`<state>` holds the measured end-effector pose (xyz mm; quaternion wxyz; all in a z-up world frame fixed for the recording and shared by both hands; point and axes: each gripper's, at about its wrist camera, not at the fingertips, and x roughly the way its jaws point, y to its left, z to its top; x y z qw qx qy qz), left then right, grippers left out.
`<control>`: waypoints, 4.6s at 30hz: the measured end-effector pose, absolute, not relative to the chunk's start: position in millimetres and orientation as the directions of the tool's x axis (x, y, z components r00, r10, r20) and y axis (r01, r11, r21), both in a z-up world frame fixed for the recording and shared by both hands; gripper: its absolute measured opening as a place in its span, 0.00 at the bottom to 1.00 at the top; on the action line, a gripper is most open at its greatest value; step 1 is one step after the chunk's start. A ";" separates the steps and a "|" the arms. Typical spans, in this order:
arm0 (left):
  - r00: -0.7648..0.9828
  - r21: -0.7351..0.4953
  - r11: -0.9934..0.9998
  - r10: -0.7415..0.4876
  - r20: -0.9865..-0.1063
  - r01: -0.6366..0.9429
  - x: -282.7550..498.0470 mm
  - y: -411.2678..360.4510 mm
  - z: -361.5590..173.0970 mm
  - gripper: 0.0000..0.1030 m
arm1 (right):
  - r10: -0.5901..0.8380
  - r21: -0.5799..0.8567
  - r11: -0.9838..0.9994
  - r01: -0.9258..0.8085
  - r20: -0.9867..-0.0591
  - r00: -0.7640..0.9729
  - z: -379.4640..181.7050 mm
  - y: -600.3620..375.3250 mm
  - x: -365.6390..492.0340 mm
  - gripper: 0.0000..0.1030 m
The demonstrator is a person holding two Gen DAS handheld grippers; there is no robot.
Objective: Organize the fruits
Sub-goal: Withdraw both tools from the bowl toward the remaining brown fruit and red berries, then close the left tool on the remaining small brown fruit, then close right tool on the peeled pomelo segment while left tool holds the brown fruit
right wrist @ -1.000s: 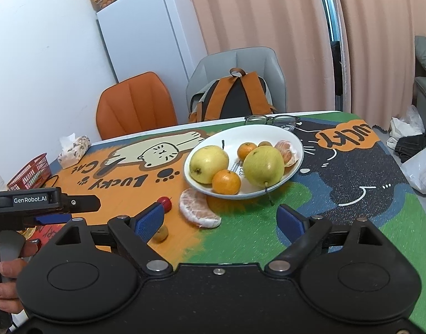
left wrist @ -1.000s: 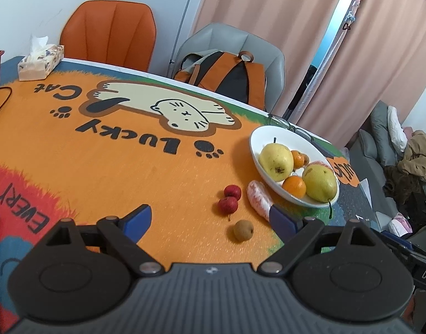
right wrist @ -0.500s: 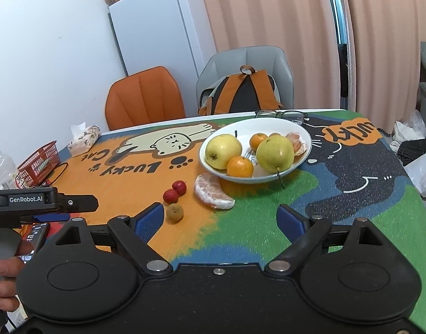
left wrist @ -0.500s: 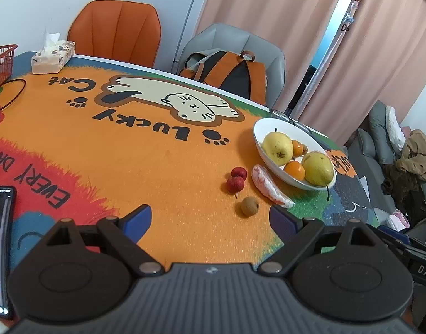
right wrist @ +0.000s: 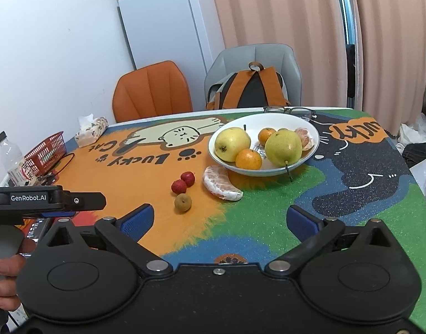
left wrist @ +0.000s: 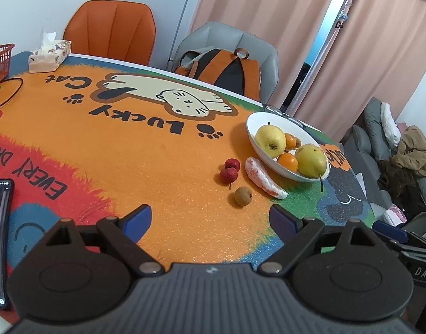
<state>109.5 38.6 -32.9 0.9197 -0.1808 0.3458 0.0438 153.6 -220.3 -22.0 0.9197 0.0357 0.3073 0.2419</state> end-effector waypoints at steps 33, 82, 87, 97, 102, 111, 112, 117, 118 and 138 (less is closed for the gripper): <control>0.767 -0.331 0.932 -0.103 -0.633 -0.148 162.9 10.7 -64.0 0.90 | 0.479 0.256 0.875 -0.411 -0.582 0.657 -60.3 -235.2 199.7 1.00; 0.721 -0.370 0.889 -0.068 -0.689 -0.269 202.5 56.4 -95.8 0.23 | 0.534 0.255 0.828 -0.500 -0.633 0.560 -78.9 -170.2 266.4 0.84; 0.727 -0.377 0.883 -0.061 -0.684 -0.281 197.9 62.6 -96.2 0.23 | 0.532 0.242 0.824 -0.513 -0.643 0.551 -81.4 -159.5 273.1 0.76; 0.729 -0.382 0.873 -0.047 -0.683 -0.302 188.2 76.2 -94.9 0.23 | 0.505 0.212 0.831 -0.514 -0.674 0.538 -91.9 -142.8 282.6 0.74; 0.734 -0.385 0.871 -0.042 -0.678 -0.306 183.2 79.5 -91.8 0.23 | 0.495 0.191 0.832 -0.520 -0.678 0.543 -92.2 -136.0 285.3 0.74; 0.744 -0.383 0.869 -0.025 -0.668 -0.314 174.1 82.3 -85.0 0.23 | 0.452 0.130 0.848 -0.513 -0.684 0.573 -91.8 -129.4 282.1 0.45; 0.745 -0.382 0.870 -0.025 -0.666 -0.313 173.4 81.7 -84.2 0.23 | 0.449 0.131 0.850 -0.510 -0.686 0.573 -91.0 -131.0 281.2 0.43; 0.750 -0.383 0.873 -0.030 -0.660 -0.302 171.4 77.5 -81.7 0.23 | 0.478 0.161 0.835 -0.526 -0.685 0.549 -90.0 -136.9 272.9 0.40; 0.751 -0.383 0.874 -0.032 -0.660 -0.300 171.2 76.5 -81.4 0.23 | 0.480 0.163 0.834 -0.528 -0.685 0.548 -90.0 -137.5 270.9 0.40; 0.763 -0.380 0.882 -0.037 -0.645 -0.278 164.9 69.2 -74.2 0.23 | 0.538 0.240 0.816 -0.526 -0.648 0.538 -75.1 -155.3 253.6 0.23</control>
